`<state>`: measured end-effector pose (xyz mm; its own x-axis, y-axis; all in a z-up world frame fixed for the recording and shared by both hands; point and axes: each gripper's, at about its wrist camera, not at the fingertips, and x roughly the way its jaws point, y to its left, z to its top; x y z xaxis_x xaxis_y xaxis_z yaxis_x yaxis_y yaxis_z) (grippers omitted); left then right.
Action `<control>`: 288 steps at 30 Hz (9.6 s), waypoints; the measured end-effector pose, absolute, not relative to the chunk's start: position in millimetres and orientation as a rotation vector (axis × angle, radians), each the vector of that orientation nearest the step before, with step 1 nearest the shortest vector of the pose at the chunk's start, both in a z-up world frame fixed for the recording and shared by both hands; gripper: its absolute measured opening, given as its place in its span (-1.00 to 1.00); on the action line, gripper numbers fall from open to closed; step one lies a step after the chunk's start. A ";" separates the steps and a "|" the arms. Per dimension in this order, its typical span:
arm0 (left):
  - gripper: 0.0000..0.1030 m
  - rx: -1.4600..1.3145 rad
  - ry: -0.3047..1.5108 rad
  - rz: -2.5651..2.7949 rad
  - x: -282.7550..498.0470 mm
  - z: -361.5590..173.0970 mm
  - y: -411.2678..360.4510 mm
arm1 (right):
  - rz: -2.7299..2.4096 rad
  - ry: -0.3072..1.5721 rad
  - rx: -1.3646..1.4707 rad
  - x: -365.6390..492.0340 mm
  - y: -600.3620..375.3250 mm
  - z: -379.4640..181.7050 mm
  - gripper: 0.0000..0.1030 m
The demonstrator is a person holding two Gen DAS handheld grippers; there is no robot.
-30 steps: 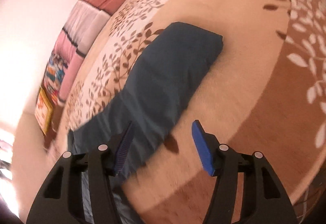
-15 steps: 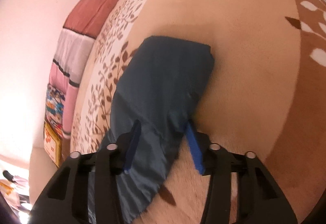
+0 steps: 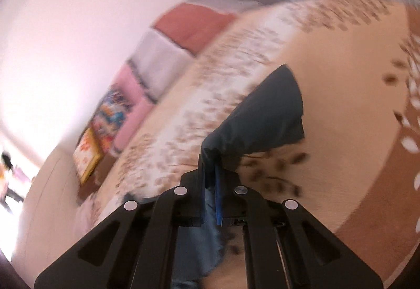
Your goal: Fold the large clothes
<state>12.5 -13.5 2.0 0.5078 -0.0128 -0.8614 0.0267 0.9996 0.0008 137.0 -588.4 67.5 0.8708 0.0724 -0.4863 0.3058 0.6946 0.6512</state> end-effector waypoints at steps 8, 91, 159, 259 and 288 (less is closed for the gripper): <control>0.44 -0.084 0.969 -0.032 -1.1 12.7 14.5 | 0.124 0.409 0.586 153.0 -469.4 175.5 -0.86; 0.26 -0.158 0.966 0.102 138.6 -20.6 69.0 | 0.115 1.046 0.340 115.9 -300.1 -5.5 -0.35; 0.44 -1.020 0.687 0.558 -15.8 -88.0 317.0 | 0.388 1.194 0.007 37.0 -141.8 -22.4 -0.36; 0.56 -0.304 0.881 -0.152 -4.0 -20.5 97.6 | 0.174 1.139 0.503 112.9 -255.1 -24.9 -0.84; 0.66 -0.269 0.898 -0.211 -22.7 -14.5 70.9 | 0.190 1.070 0.247 1.4 -260.7 3.3 0.06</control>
<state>-22.7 70.9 -14.5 0.6065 -0.2920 -0.7395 0.0687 0.9459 -0.3172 1.4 -260.7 3.3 0.4677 0.2720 -0.8410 -0.0343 0.9563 0.2902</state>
